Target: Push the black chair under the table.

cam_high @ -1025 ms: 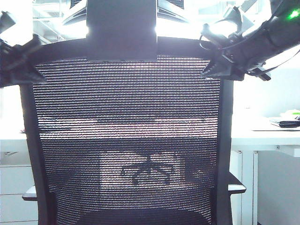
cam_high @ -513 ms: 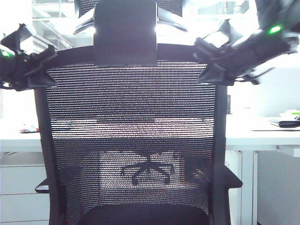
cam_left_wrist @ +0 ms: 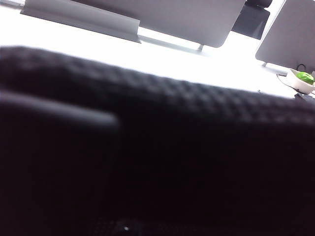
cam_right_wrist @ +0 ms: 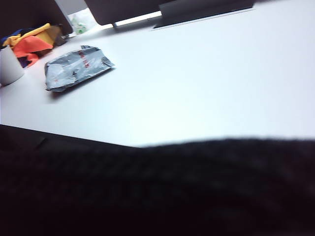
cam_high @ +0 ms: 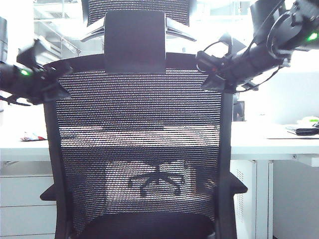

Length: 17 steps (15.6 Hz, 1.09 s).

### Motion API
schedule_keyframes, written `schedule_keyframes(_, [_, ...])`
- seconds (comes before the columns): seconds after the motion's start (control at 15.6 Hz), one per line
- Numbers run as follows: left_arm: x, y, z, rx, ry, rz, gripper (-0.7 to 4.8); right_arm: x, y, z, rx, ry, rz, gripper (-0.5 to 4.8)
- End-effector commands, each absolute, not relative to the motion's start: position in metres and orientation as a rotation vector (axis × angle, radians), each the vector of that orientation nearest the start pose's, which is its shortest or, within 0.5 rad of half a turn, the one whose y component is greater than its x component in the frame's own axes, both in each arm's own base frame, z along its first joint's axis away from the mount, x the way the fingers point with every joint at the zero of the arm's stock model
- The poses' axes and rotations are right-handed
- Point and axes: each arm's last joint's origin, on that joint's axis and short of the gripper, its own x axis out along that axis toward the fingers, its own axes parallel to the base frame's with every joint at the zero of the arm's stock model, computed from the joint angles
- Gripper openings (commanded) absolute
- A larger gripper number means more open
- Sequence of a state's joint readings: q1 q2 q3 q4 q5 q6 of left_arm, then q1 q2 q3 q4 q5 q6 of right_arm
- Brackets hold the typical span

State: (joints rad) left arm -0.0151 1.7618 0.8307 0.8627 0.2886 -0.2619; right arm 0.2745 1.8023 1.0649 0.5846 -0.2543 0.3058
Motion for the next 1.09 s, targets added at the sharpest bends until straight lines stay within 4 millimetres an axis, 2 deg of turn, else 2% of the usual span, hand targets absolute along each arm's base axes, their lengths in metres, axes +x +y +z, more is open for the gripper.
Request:
schedule_keyframes(0.06, [0.387, -0.004, 0.200, -0.262, 0.041, -0.187, -0.06, 0.399, 0.098, 0.234, 0.282, 0.143, 0.392, -0.09])
schedule_keyframes(0.32, [0.405, -0.004, 0.205, -0.260, 0.012, -0.173, -0.06, 0.418, 0.096, 0.237, 0.276, 0.126, 0.403, -0.09])
schedule_keyframes(0.7, [0.431, -0.004, 0.224, -0.254, -0.041, -0.180, -0.06, 0.441, 0.105, 0.239, 0.280, 0.134, 0.426, -0.09])
schedule_keyframes(1.09, [0.455, -0.003, 0.227, -0.228, -0.016, -0.180, -0.06, 0.453, 0.108, 0.235, 0.280, 0.125, 0.428, -0.09])
